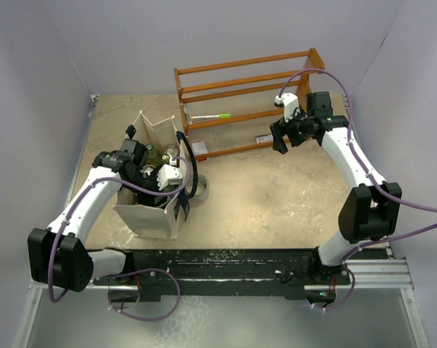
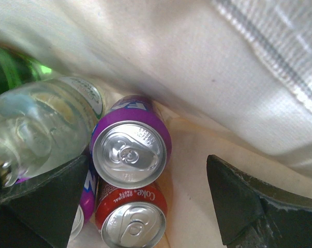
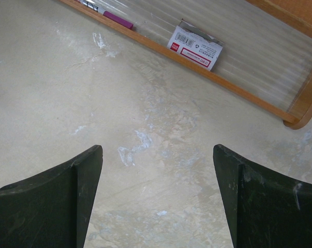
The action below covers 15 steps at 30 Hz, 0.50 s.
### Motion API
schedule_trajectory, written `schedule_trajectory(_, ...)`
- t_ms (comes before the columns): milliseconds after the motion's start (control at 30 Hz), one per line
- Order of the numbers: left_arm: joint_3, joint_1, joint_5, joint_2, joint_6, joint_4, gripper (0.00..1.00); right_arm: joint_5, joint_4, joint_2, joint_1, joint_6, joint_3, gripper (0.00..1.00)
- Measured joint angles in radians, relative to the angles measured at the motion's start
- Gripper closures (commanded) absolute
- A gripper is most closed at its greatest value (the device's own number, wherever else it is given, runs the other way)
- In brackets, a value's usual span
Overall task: Place the beverage into the canvas bag
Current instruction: Place the drink in the canvas bag.
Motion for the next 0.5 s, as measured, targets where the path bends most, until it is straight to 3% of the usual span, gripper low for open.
schedule_trajectory(500, 0.117, 0.036, 0.005, -0.013, 0.039, -0.089, 0.01, 0.0, 0.0, 0.0, 0.0, 0.0, 0.0, 0.11)
